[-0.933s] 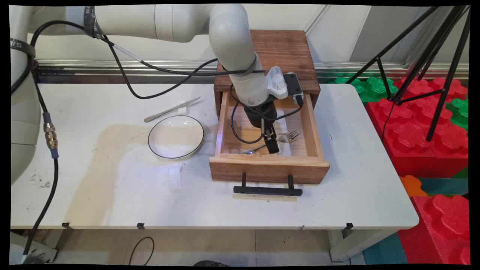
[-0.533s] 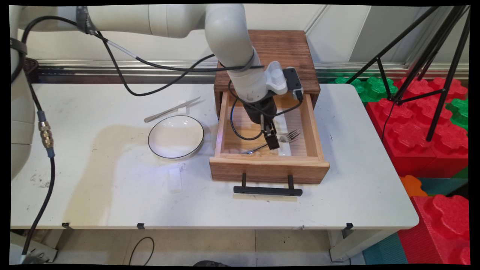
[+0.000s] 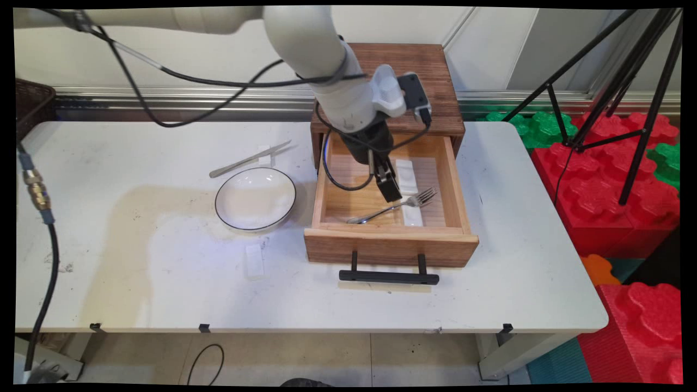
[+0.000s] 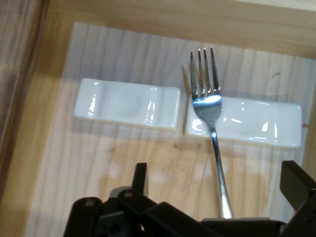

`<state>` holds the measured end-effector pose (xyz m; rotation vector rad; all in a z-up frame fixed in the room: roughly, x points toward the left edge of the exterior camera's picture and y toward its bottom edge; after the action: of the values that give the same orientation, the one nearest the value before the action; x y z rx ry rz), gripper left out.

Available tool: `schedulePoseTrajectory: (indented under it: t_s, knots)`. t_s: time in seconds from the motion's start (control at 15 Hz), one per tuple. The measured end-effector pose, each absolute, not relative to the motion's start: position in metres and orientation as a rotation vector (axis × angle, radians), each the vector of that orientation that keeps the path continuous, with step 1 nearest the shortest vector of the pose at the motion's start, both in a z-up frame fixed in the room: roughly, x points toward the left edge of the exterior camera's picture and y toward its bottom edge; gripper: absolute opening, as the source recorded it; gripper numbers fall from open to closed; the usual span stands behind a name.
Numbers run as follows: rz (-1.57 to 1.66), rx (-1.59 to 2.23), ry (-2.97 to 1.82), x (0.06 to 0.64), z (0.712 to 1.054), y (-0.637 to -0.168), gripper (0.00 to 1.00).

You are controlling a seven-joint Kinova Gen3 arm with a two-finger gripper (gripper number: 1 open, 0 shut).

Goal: Pick up the knife from the left of the white plate

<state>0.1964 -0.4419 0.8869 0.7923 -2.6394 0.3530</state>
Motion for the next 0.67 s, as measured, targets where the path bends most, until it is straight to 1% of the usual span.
schedulePoseTrajectory:
  t_s: [0.67]
  knots:
    - [0.440, 0.885, -2.505, 0.241, 0.936, -0.400, 1.00]
